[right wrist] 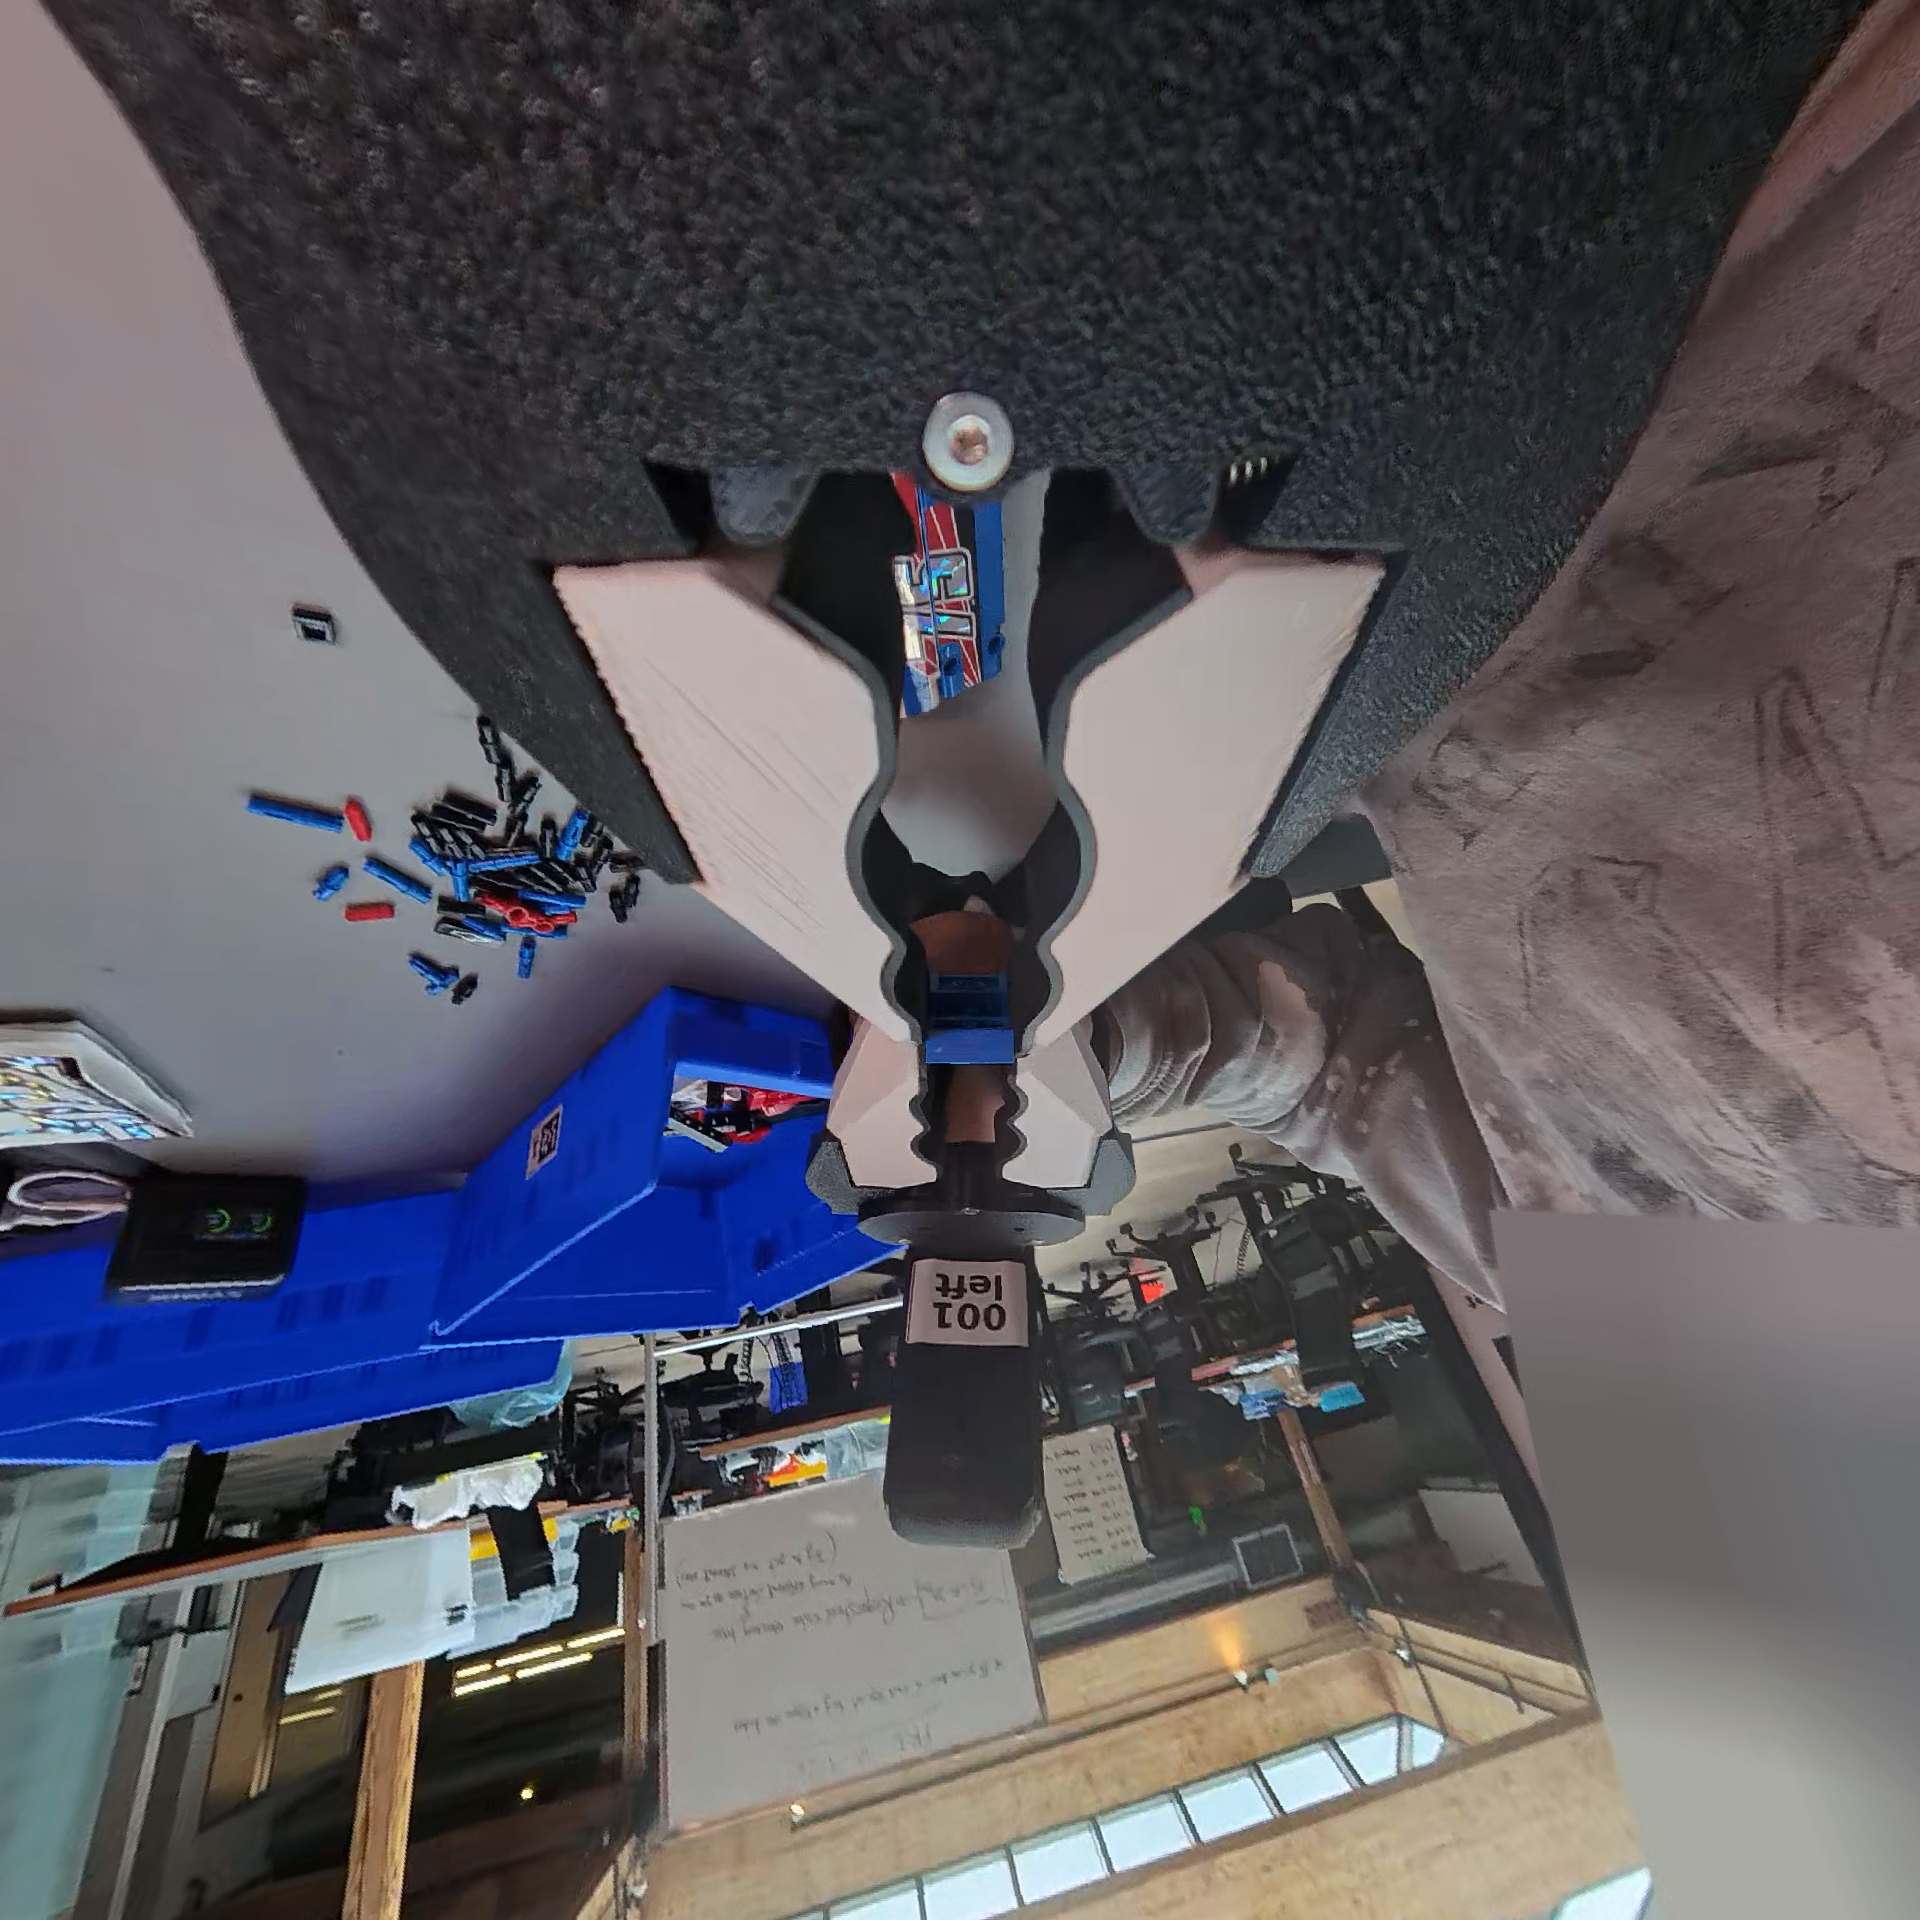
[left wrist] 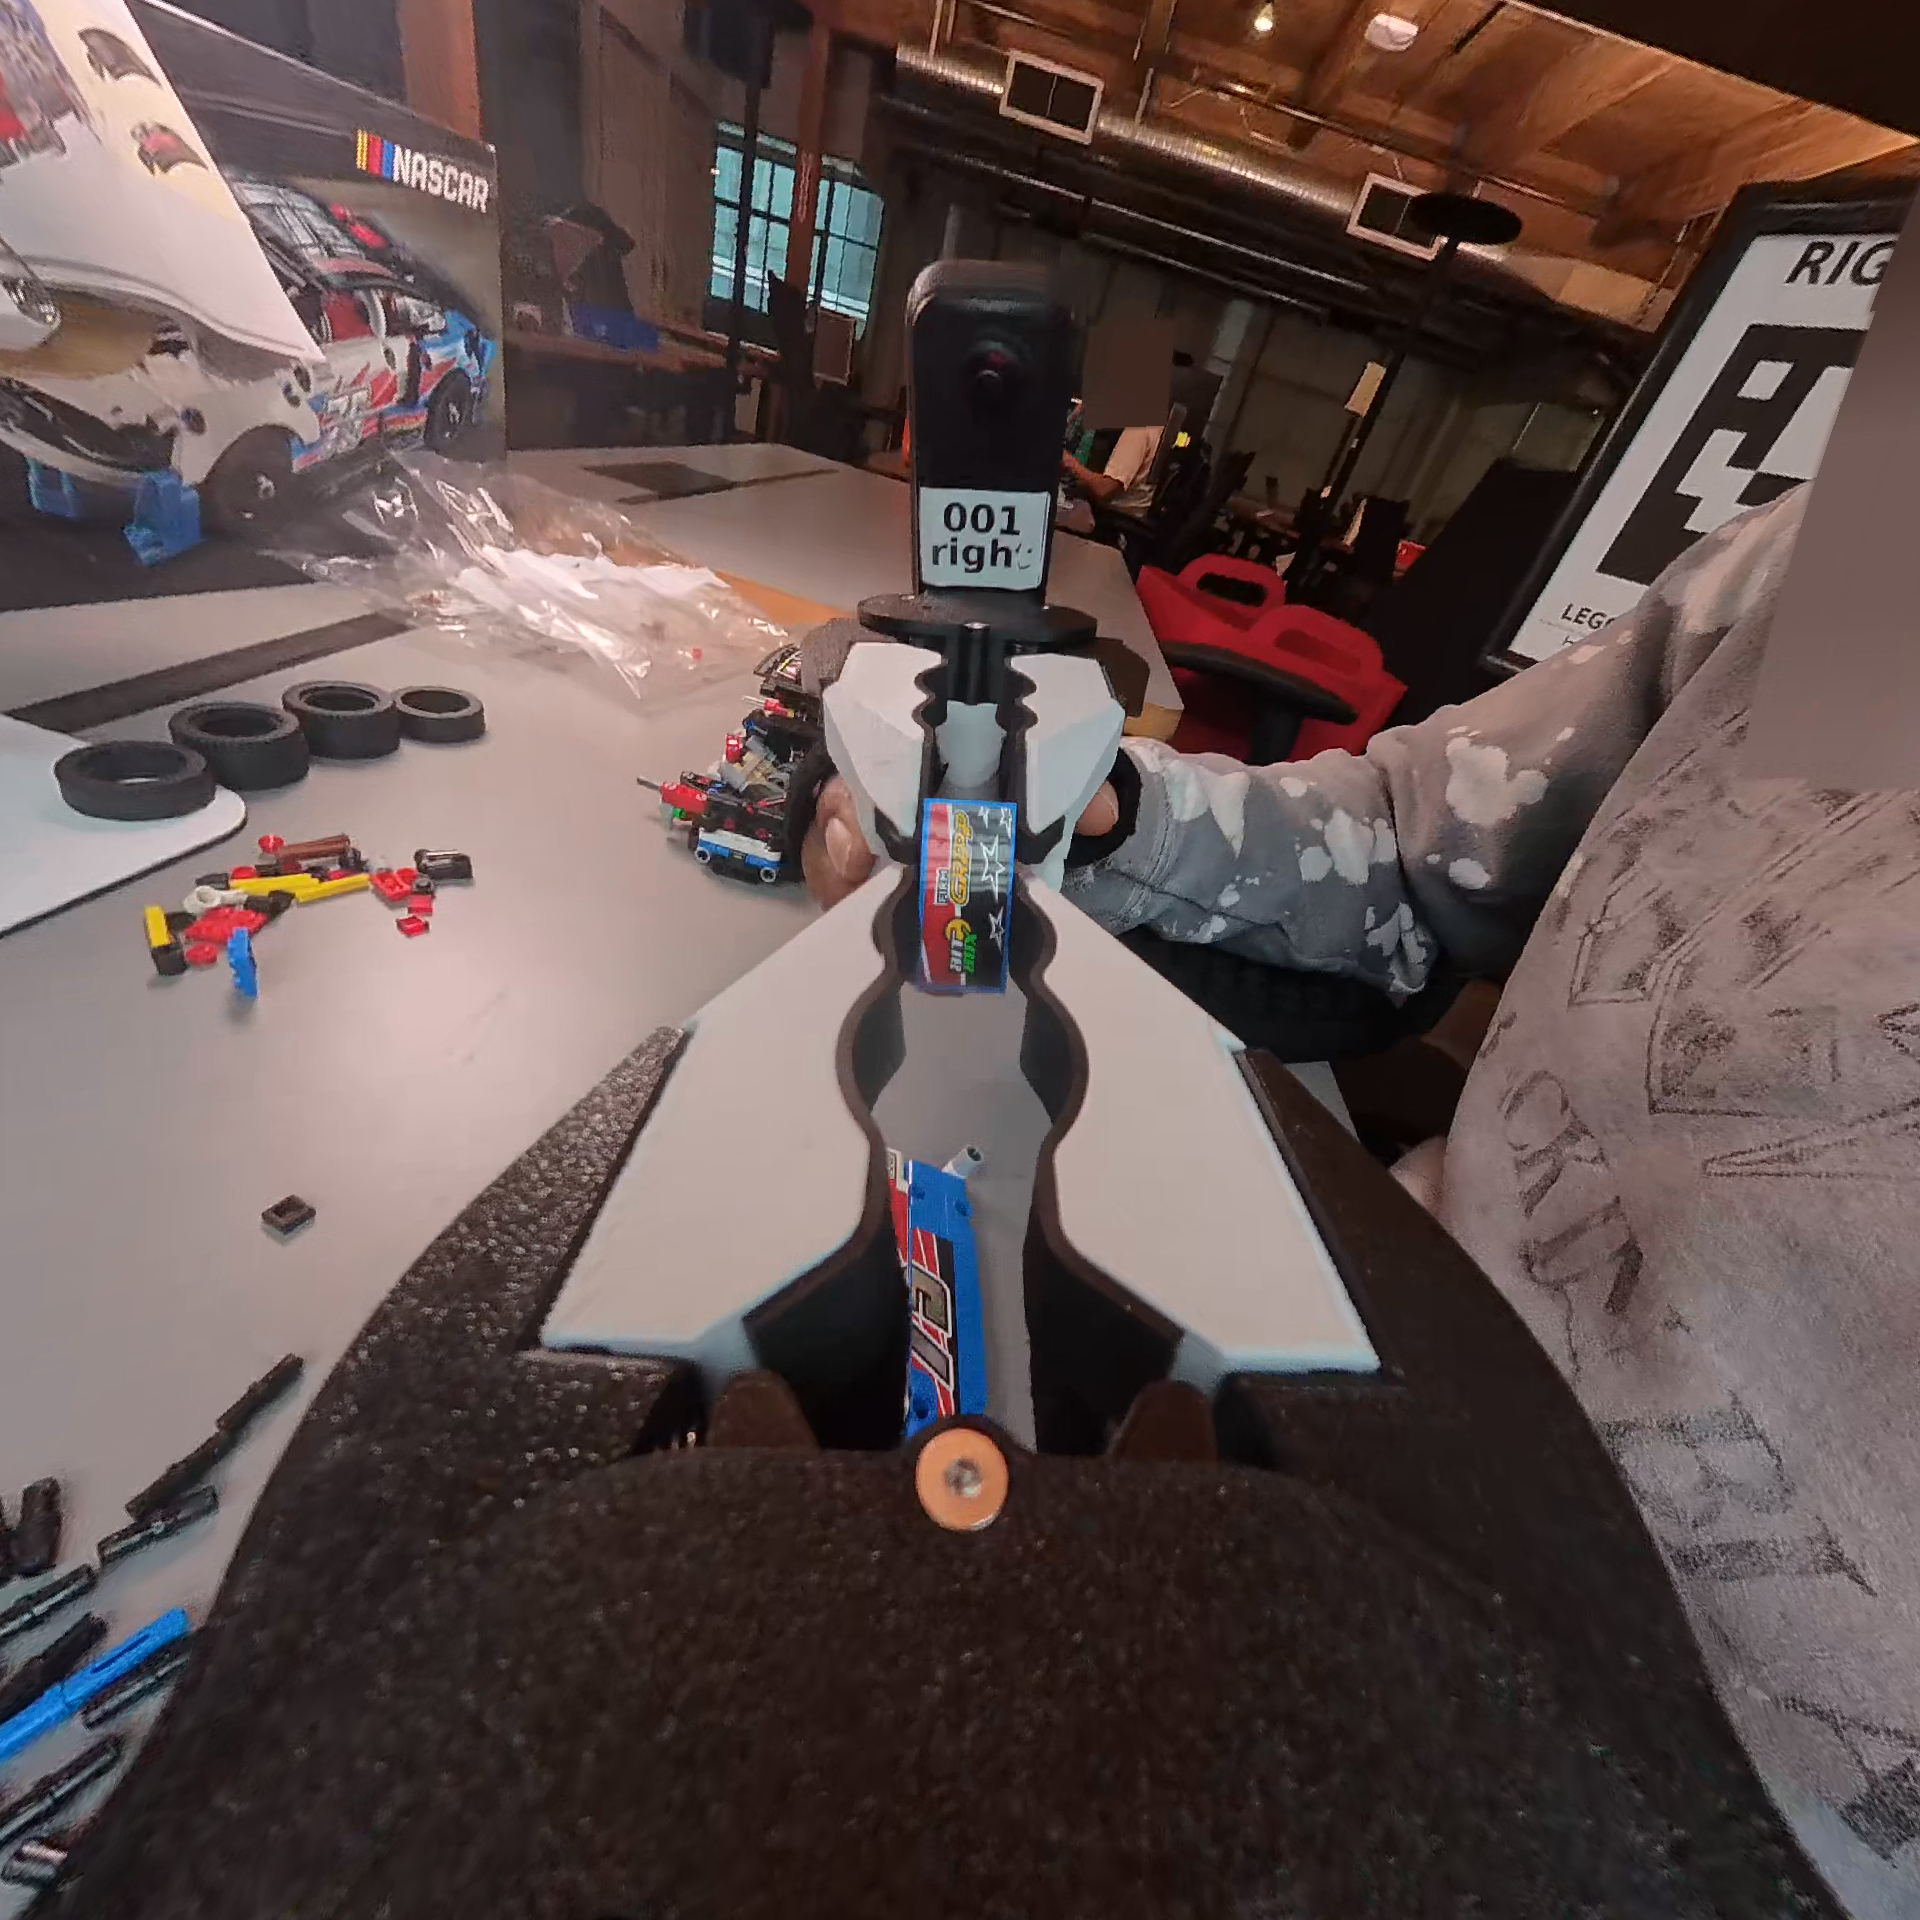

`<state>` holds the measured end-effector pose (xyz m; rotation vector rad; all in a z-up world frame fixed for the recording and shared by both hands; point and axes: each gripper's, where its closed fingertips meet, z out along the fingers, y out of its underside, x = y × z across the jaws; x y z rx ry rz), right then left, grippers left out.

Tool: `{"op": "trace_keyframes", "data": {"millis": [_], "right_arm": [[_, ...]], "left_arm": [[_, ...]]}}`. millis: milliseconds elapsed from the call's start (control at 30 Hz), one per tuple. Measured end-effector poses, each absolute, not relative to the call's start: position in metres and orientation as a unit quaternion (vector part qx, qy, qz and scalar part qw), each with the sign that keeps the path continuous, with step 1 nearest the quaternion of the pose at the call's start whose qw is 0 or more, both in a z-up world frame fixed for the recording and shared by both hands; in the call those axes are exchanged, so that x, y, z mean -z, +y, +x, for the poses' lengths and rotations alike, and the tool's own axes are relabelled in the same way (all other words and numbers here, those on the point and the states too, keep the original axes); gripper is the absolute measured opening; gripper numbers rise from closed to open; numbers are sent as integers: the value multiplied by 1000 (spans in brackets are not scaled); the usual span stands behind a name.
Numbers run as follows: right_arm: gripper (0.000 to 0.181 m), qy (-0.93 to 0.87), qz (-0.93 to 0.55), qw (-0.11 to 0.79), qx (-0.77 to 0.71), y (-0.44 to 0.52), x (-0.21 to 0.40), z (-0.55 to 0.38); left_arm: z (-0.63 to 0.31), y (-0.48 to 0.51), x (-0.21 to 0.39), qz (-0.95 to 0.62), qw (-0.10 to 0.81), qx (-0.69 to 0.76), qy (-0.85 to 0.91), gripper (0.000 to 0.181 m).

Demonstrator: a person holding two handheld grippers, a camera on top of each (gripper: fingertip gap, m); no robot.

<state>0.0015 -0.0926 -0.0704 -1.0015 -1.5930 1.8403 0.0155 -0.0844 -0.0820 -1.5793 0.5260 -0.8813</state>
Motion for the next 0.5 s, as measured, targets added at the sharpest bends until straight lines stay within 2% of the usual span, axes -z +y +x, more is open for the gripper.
{"op": "trace_keyframes", "data": {"millis": [100,200,300,367,500], "right_arm": [[17,-588,-349,246,-687,-94,68,7],[14,-566,-373,269,-684,-58,66,18],[16,-589,-385,293,-647,-60,77,10],[16,-621,-417,331,-575,-49,100,-6],[16,-634,-567,411,-328,39,166,-25]], "left_arm": [[17,-87,75,-665,600,385,222,12],[-32,-94,31,-594,667,422,153,10],[-35,-95,40,-619,668,376,173,14],[-28,-81,60,-658,639,363,164,14],[-33,-65,89,-715,603,326,141,14]]}}
